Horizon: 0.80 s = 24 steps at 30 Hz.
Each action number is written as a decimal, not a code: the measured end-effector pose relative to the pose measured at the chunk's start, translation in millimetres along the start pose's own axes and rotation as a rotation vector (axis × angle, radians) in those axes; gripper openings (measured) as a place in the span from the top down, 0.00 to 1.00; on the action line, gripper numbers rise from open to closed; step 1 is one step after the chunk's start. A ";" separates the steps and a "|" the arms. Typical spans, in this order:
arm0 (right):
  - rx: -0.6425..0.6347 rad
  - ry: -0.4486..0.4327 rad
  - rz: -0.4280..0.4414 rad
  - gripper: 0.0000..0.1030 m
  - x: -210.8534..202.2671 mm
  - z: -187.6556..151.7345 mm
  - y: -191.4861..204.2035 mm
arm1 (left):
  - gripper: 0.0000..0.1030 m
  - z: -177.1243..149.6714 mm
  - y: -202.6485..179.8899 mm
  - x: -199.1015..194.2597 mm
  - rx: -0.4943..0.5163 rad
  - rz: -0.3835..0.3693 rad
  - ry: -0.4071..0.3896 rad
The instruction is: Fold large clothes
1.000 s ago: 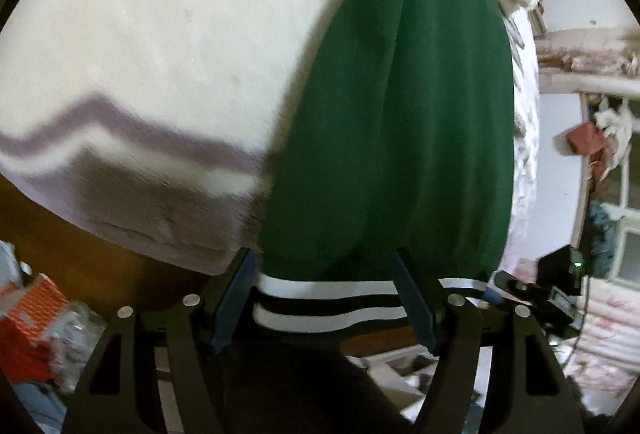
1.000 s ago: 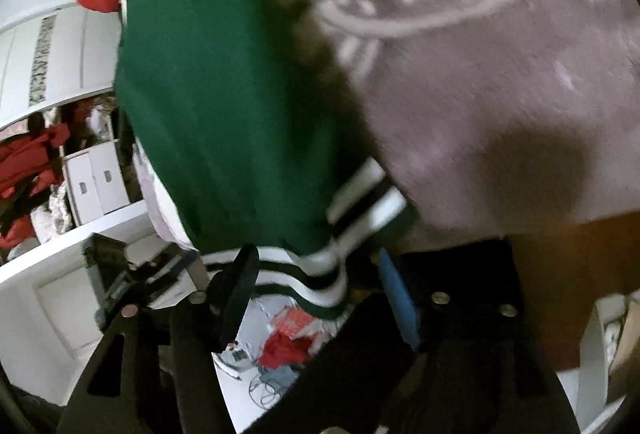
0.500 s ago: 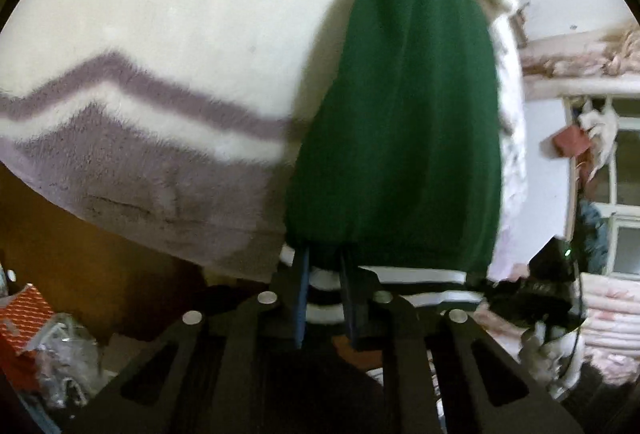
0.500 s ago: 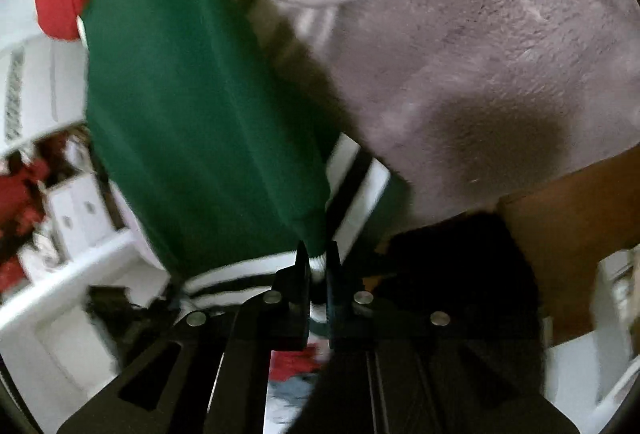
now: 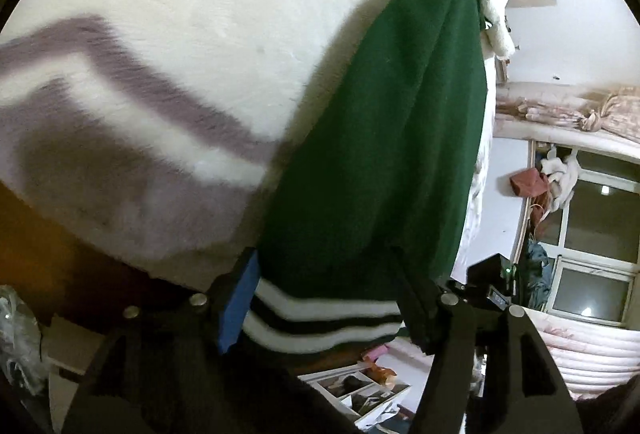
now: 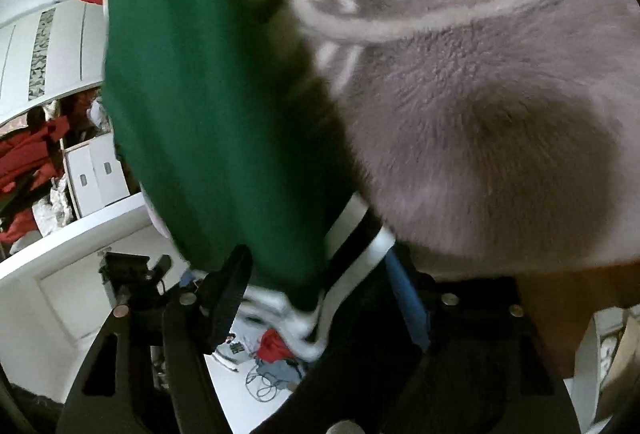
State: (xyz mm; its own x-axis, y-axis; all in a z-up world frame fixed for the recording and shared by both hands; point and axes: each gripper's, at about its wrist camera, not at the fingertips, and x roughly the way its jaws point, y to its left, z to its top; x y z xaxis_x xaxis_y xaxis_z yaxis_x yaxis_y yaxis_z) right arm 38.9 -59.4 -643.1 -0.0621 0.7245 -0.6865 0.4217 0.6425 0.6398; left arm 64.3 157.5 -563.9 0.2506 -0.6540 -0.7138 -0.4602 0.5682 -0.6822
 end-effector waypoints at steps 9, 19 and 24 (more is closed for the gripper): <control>-0.063 0.091 0.170 0.15 33.7 11.9 6.5 | 0.29 12.4 -3.8 27.6 0.060 0.022 0.051; -0.032 0.095 0.191 0.65 58.7 6.8 38.8 | 0.28 2.7 -1.2 14.0 0.034 0.004 0.046; 0.060 0.078 0.388 0.70 47.2 -10.8 48.7 | 0.28 -6.2 14.8 1.6 -0.026 -0.025 0.054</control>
State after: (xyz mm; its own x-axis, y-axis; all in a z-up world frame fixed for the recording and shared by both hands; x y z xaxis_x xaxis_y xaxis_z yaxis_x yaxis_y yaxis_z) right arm 46.8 8.8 -640.7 0.0448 0.9287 -0.3681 0.4790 0.3034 0.8237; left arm 52.6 161.8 -574.2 0.2167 -0.6939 -0.6866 -0.4767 0.5386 -0.6948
